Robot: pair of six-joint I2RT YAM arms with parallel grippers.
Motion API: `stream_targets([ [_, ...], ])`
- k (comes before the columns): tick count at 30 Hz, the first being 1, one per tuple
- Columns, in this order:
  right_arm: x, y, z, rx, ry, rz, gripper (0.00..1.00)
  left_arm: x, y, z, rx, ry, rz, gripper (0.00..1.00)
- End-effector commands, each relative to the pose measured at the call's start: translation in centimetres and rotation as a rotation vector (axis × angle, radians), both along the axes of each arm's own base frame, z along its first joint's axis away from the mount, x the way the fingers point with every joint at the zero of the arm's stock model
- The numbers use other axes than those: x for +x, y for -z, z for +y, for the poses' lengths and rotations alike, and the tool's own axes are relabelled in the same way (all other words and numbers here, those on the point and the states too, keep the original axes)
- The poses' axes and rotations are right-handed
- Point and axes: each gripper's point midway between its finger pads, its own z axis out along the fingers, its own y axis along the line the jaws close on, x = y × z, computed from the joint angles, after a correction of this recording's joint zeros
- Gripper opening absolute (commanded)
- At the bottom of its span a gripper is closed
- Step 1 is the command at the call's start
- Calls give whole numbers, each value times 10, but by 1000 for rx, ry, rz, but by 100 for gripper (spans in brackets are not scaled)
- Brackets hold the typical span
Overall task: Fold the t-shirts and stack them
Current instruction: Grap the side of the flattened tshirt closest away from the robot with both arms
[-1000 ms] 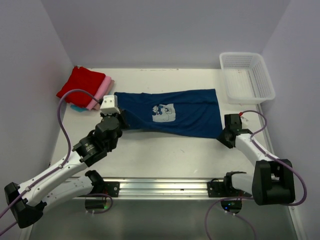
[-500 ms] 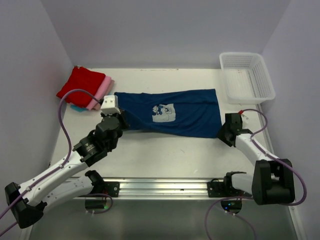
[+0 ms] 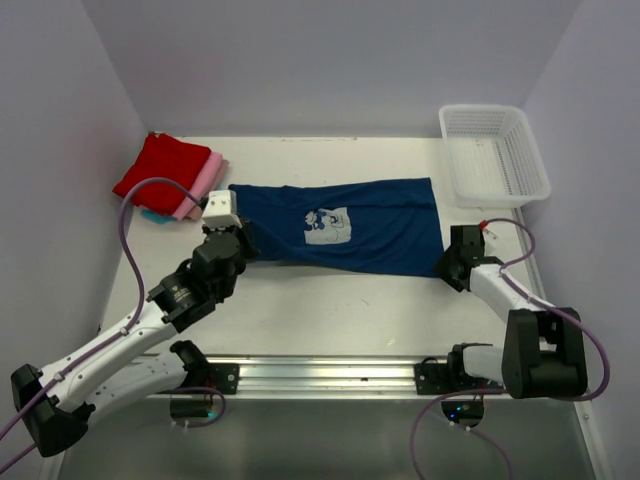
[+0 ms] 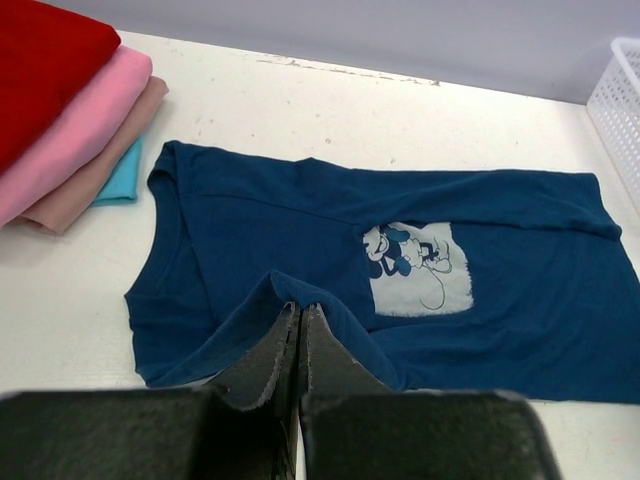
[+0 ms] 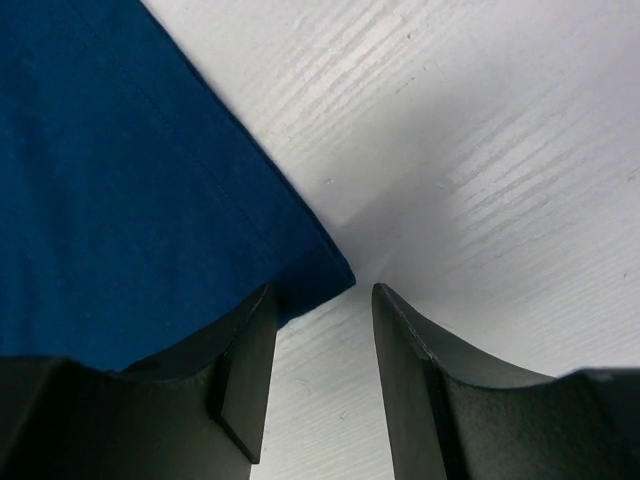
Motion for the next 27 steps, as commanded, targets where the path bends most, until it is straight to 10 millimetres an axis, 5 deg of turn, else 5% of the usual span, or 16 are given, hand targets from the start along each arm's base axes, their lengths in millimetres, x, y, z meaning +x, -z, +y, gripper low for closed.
stream_targets([
  [1, 10, 2, 0, 22, 36, -38, 47, 3, -6, 2, -40, -19, -26, 0],
  [5, 10, 10, 0, 25, 41, -25, 42, 3, -4, 2, -44, -16, -21, 0],
  [9, 12, 14, 3, 41, 28, -21, 0, 3, -2, 2, -46, -14, -17, 0],
  [19, 10, -31, -5, -12, 4, -114, 0, 5, -1, 20, -10, -96, -36, 0],
  [22, 19, -54, -9, -40, -1, -156, 0, 11, 31, 25, 14, -111, 14, 0],
  [27, 37, -76, -12, -69, -15, -178, 0, 24, 57, 28, -4, -101, 60, 0],
])
